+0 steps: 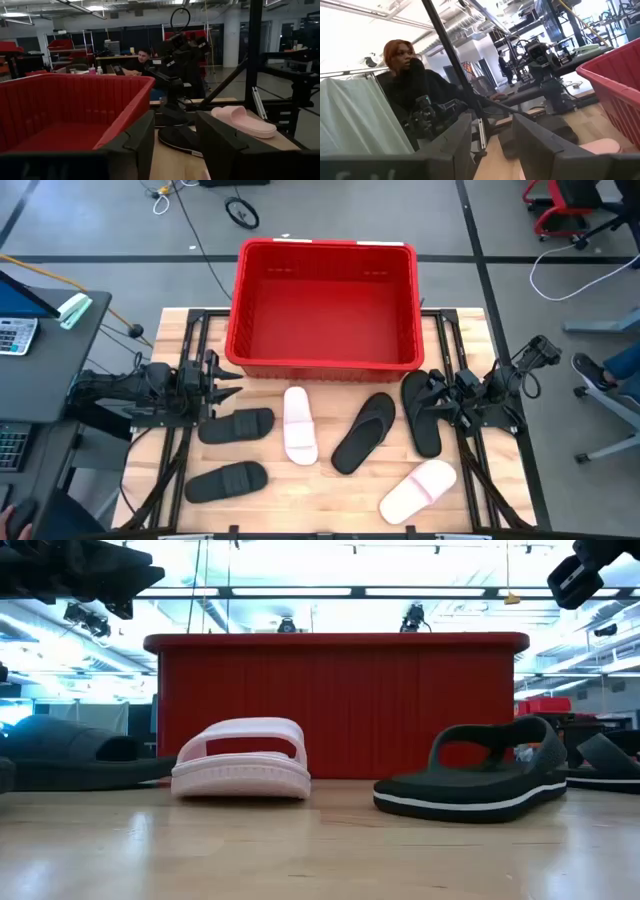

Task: Pick and place slides into bin

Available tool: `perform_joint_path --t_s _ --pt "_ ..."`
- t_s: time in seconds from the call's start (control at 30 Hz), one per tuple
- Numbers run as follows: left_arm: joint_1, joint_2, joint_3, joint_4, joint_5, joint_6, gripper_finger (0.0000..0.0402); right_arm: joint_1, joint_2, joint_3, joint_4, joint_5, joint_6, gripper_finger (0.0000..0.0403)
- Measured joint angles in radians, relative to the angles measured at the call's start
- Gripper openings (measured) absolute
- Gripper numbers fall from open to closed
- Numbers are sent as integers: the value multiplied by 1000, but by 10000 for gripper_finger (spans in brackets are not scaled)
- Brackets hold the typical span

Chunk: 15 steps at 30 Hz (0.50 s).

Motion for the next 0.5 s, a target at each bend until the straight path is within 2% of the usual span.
perform_joint_path --t_s 0.5 --pt "0 0 0 0 0 0 148 0 0 0 0 0 0 148"
